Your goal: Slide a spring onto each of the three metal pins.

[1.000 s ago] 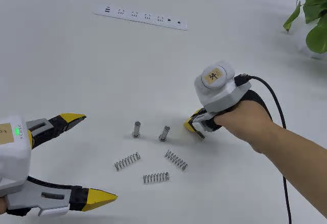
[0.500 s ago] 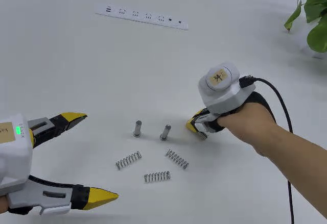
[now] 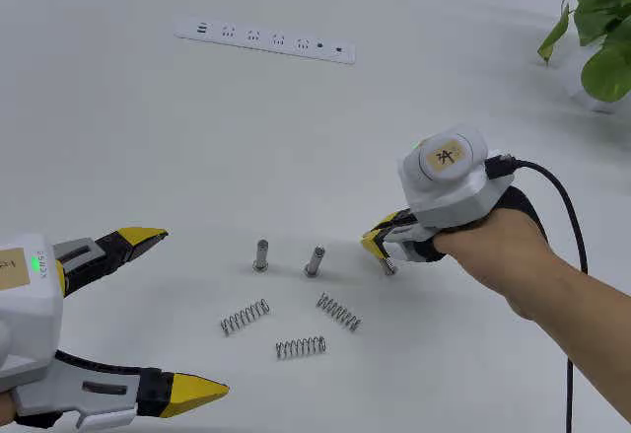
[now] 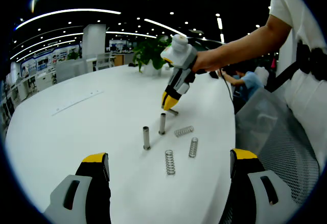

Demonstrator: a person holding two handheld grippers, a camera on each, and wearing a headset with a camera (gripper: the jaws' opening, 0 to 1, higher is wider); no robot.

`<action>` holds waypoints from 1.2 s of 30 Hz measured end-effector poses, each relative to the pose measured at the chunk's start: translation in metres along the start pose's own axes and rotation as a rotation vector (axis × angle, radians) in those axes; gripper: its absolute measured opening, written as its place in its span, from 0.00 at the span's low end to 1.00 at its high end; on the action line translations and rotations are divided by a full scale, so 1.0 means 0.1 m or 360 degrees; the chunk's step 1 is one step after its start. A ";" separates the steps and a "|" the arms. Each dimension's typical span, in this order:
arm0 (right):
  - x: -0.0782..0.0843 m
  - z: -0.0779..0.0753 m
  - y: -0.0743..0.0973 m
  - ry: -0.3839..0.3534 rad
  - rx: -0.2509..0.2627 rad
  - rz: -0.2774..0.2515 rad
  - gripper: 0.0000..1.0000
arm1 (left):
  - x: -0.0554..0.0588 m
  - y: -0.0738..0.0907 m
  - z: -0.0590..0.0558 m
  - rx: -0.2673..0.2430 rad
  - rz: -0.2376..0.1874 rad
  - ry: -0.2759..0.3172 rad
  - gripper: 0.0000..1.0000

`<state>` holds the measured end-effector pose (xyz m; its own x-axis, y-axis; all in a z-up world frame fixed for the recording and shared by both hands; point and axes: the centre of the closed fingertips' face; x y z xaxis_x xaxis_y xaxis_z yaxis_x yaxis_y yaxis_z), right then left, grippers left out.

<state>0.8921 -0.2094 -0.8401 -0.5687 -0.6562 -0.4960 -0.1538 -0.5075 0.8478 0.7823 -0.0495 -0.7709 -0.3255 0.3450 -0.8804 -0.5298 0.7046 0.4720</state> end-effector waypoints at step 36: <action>0.18 0.12 0.34 -0.0042 0.0045 -0.0225 0.09 | -0.07 -0.01 -0.13 0.0033 0.0007 -0.0026 1.00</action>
<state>0.8664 -0.2317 -0.8181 -0.5608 -0.5639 -0.6062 -0.2565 -0.5778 0.7748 0.7744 -0.0603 -0.7648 -0.3150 0.3577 -0.8791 -0.5118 0.7160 0.4748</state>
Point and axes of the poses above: the centre of the closed fingertips' face, and the gripper's own axes: y roughly backward along the fingers, z roughly to its left, x roughly out of its underside, and after that the axes turned 8 degrees about -x, right-handed
